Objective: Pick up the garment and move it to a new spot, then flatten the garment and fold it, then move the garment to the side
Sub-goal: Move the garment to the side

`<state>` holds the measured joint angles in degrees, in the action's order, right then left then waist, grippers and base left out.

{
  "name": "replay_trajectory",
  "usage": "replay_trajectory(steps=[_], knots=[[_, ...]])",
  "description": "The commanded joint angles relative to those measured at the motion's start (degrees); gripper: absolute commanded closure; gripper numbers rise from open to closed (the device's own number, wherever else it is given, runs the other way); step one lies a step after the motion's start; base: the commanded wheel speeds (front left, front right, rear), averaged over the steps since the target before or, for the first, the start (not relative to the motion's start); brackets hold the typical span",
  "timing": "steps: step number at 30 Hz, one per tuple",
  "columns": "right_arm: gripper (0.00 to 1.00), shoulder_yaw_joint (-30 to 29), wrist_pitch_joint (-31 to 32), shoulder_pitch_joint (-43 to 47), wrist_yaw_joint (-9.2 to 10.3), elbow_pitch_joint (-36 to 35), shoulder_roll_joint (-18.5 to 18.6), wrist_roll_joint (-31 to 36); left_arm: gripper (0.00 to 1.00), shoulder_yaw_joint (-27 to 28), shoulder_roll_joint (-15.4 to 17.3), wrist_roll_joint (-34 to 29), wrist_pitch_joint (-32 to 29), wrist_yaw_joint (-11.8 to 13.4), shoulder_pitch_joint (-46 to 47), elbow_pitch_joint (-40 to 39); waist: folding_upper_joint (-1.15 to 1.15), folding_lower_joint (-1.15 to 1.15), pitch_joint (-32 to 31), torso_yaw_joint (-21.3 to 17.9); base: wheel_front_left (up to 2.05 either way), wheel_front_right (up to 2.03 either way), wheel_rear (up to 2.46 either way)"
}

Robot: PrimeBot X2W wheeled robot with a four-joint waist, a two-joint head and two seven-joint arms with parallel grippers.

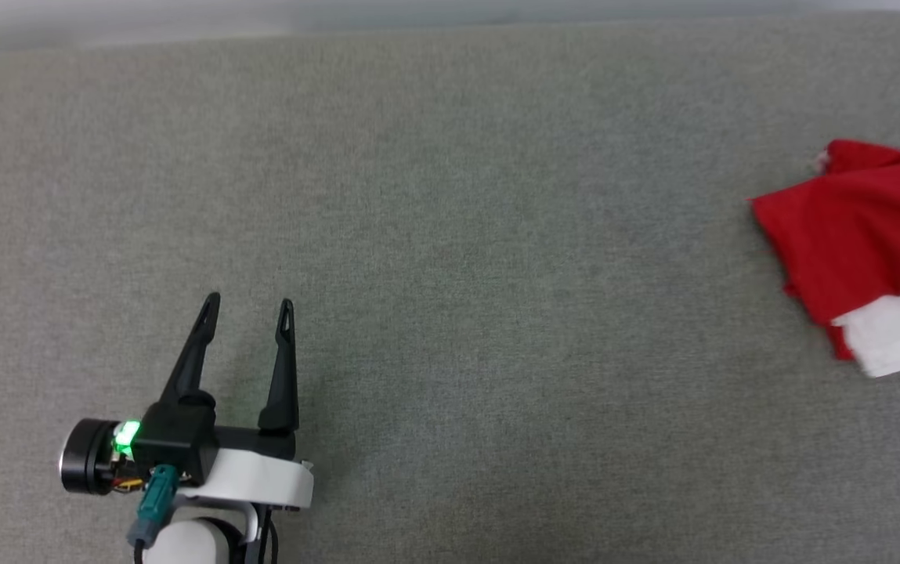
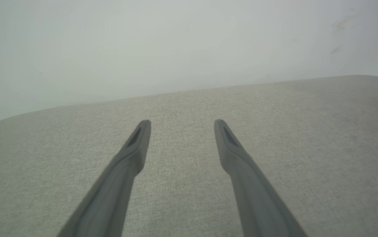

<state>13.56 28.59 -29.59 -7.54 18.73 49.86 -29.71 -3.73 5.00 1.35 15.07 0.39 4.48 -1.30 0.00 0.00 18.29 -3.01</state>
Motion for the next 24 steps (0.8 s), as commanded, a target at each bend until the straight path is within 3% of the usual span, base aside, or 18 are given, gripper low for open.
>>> replay_trajectory(steps=[1,10,18,19,20,24], knots=[[1.0,-0.3,0.0,-1.1,0.11,0.3,0.5,0.2,0.0,0.0,0.1,0.0,0.1,-0.3,1.0,-0.2,0.0,0.0,2.4,0.9,0.0,0.0,0.0],[1.0,-9.1,0.1,-4.8,0.11,8.3,3.8,3.8,0.0,0.4,0.7,-0.3,0.1,-0.9,4.3,-1.5,0.0,0.0,8.2,1.3,0.0,0.0,0.0],[1.0,-15.5,0.3,-6.9,0.11,12.0,0.2,7.5,0.0,0.4,0.8,-0.6,0.1,-0.9,5.5,-1.7,0.0,0.0,9.3,1.2,0.0,0.0,0.0],[0.72,-15.9,0.5,-6.8,0.11,12.2,-0.4,8.2,0.0,0.4,0.8,-0.5,0.1,-0.9,5.3,-1.6,0.0,0.0,9.0,1.2,0.0,0.0,0.0],[0.0,-16.4,0.2,-6.6,0.11,12.3,-0.9,9.1,0.0,0.4,0.8,-0.5,0.1,-0.9,5.2,-1.4,0.0,0.0,8.6,1.2,0.0,0.0,0.0],[0.0,-18.9,-1.9,-6.0,0.11,12.2,-3.1,11.6,0.0,0.5,0.6,-0.2,0.1,-0.5,4.0,-0.6,0.0,0.0,5.8,1.5,0.0,0.0,0.0]])
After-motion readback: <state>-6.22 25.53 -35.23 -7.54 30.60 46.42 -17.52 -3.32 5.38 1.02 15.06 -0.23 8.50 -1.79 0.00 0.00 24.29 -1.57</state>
